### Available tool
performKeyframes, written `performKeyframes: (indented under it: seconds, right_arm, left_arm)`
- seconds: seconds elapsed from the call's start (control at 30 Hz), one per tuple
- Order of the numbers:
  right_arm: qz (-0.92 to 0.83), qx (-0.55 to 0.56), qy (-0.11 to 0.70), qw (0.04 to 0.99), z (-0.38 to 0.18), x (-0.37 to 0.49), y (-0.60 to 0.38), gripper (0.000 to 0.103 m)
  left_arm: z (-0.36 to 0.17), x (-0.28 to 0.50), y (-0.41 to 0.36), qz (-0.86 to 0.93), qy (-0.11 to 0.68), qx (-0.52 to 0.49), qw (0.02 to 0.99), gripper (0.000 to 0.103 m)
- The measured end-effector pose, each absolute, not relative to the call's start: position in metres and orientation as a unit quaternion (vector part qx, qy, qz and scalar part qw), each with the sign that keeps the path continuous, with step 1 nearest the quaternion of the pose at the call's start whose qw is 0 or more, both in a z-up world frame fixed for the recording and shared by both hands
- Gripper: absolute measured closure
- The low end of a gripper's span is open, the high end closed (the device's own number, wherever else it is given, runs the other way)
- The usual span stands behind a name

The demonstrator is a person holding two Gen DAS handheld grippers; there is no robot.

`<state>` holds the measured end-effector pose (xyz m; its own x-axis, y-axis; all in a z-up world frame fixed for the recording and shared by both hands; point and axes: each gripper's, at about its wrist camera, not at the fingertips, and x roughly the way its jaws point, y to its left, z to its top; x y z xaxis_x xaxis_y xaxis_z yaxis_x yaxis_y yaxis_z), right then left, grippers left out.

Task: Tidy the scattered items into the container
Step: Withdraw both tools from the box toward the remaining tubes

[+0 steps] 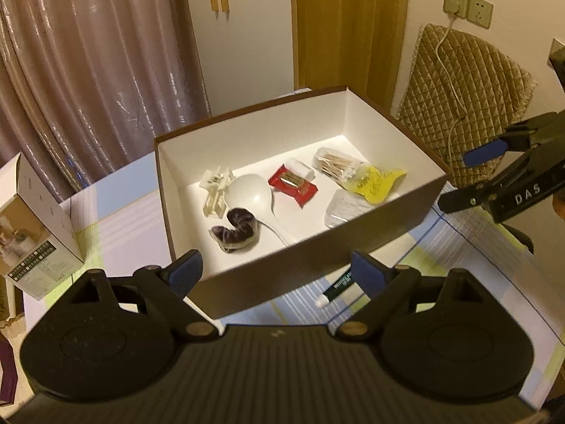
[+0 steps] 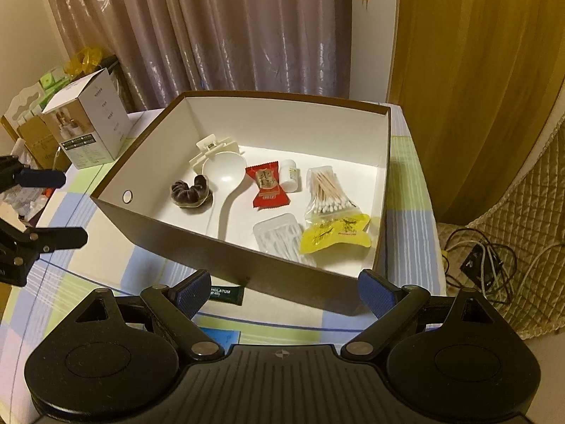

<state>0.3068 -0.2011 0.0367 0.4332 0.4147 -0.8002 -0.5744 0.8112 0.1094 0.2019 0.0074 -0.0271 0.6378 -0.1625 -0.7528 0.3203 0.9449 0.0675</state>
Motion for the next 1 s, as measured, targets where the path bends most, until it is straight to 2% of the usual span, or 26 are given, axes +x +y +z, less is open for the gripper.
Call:
performKeyframes:
  seconds: [0.6, 0.83, 1.0]
  right_arm:
    - [0.265, -0.041, 0.478, 0.837, 0.000, 0.299, -0.232, 0.008]
    - [0.253, -0.019, 0.496, 0.831, -0.016, 0.299, -0.243, 0.008]
    - [0.241, -0.007, 0.508, 0.827, -0.026, 0.299, -0.254, 0.008]
  left_arm:
    - [-0.080, 0.169, -0.003, -0.222, 0.412, 0.133, 0.874, 0.020]
    - [-0.115, 0.167, -0.023, -0.265, 0.436, 0.181, 0.841, 0.031]
    - [-0.132, 0.172, -0.028, -0.290, 0.451, 0.199, 0.820, 0.034]
